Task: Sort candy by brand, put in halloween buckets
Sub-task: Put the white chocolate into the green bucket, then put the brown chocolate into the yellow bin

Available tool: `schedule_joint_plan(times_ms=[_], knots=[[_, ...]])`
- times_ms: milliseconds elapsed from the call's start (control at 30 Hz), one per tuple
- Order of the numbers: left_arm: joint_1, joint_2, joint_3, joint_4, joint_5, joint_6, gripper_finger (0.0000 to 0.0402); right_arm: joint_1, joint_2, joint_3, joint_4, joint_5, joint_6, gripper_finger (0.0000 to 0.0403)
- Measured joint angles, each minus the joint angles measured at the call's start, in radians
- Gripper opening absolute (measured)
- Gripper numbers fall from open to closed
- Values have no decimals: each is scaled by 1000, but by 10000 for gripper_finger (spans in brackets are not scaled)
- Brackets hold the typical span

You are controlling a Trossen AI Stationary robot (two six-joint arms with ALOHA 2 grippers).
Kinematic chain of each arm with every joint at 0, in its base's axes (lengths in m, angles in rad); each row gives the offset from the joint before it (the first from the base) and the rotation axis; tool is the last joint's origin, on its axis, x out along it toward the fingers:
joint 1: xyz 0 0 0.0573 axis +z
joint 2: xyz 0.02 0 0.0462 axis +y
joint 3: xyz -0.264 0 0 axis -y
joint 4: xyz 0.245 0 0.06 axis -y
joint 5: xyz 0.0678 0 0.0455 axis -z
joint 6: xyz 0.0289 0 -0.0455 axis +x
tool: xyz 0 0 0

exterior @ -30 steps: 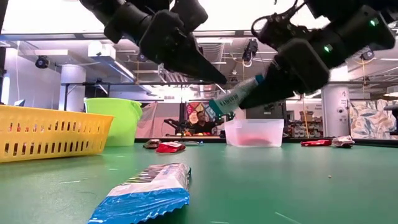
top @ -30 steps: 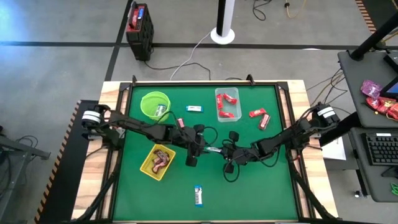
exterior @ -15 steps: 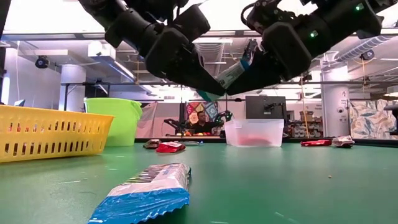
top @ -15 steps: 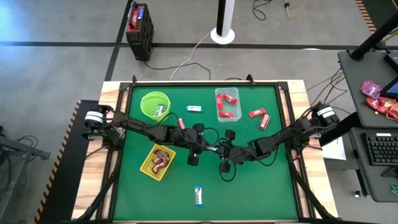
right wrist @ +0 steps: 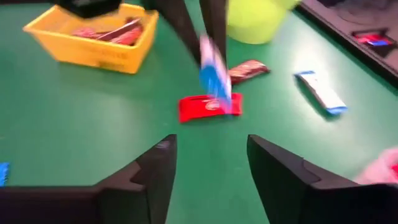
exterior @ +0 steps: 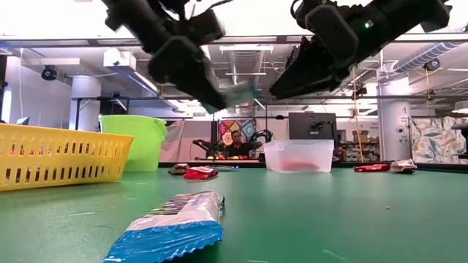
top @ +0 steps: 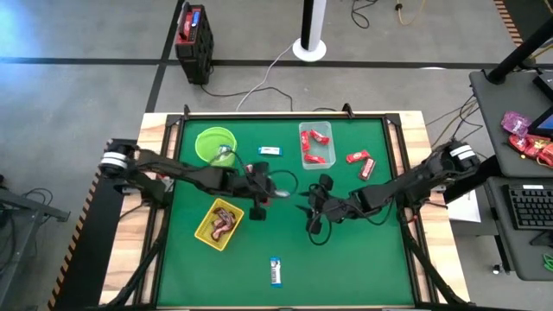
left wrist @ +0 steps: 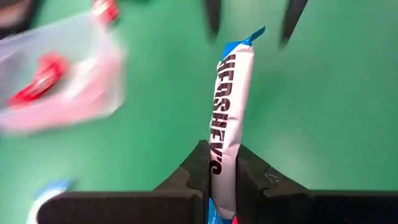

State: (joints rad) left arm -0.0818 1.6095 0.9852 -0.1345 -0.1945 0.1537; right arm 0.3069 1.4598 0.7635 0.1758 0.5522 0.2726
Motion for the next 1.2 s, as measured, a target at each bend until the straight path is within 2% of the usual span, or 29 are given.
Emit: schedule_joint_plan(times_ms=[167, 233, 300, 433, 567, 667, 800, 1067, 1200], knots=[[66, -170, 0, -320, -249, -28, 25, -20, -69, 0, -77, 11, 42, 209], [128, -238, 0, -430, -306, -55, 23, -22, -84, 0, -80, 9, 43, 212], [214, -298, 0, -530, -318, -88, 19, -24, -91, 0, -73, 9, 43, 214], [420, -375, 0, -653, -274, -111, 18, -24, -87, 0, -72, 10, 35, 215], [624, -384, 0, -663, -74, -73, 18, -24, -82, 0, -75, 9, 42, 215], [710, -358, 0, -682, 61, -53, 19, -24, -80, 0, -77, 9, 42, 215], [741, -323, 0, -705, 46, -65, 34, -24, -78, 0, -76, 9, 42, 215], [725, -310, 0, -745, 47, -62, 102, -26, -78, 0, -82, 8, 45, 215], [721, -324, 0, -750, 47, -83, 123, -40, -78, 0, -108, 6, 119, 215]])
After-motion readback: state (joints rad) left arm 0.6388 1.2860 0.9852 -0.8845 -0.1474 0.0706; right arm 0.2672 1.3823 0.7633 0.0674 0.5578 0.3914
